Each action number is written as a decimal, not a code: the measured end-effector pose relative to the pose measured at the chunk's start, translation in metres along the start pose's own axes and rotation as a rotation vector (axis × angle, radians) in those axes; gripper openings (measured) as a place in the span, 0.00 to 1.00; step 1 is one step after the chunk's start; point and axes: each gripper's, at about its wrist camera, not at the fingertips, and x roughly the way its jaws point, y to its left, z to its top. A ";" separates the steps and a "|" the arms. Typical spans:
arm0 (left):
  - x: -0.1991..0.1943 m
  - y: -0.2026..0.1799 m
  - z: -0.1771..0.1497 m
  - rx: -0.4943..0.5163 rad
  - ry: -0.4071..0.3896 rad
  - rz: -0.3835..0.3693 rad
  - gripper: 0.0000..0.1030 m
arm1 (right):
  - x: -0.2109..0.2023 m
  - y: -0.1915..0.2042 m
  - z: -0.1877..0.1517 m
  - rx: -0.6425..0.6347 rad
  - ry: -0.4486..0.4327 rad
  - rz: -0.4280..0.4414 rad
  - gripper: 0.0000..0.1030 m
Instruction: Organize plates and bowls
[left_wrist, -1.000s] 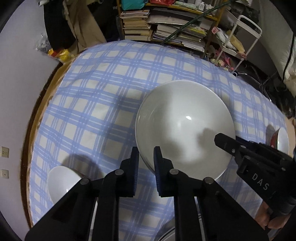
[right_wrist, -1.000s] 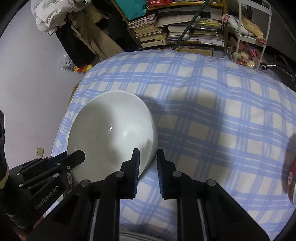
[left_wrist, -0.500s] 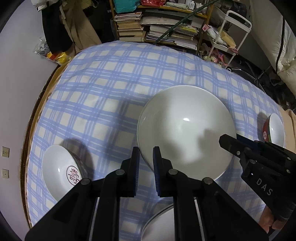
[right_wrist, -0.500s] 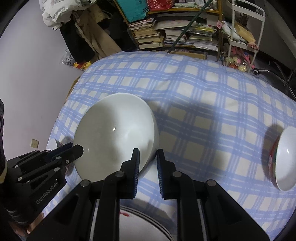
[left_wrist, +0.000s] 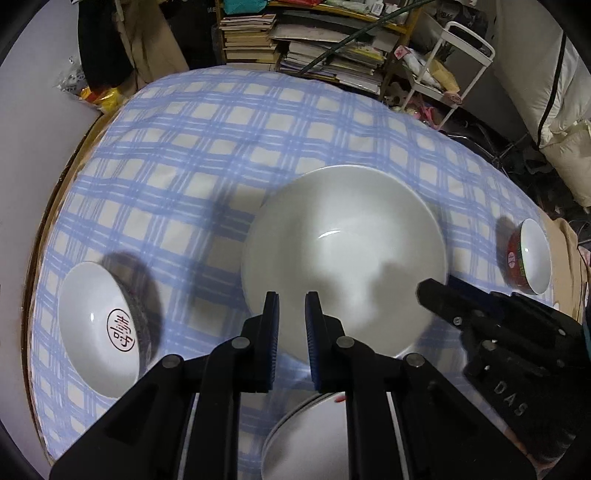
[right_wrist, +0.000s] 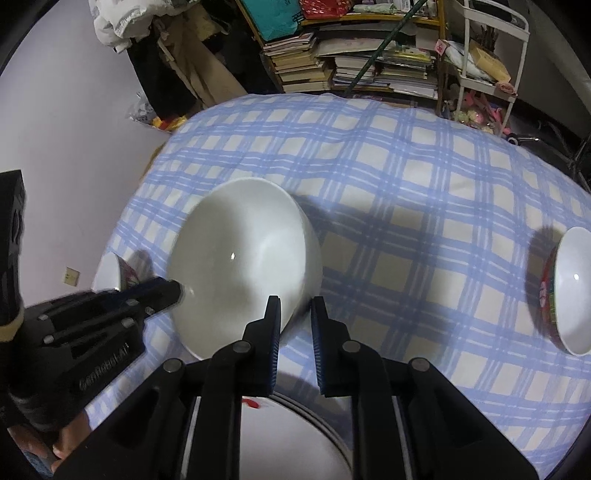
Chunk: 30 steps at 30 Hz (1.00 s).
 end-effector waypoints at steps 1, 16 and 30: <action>0.000 -0.003 0.001 0.009 -0.011 0.044 0.14 | 0.000 0.002 0.000 -0.008 0.000 -0.009 0.17; -0.027 0.067 -0.014 -0.105 -0.029 0.062 0.16 | -0.020 0.015 -0.002 -0.038 -0.055 0.022 0.17; -0.046 0.160 -0.043 -0.207 -0.042 0.172 0.27 | -0.015 0.116 0.004 -0.164 -0.156 0.098 0.70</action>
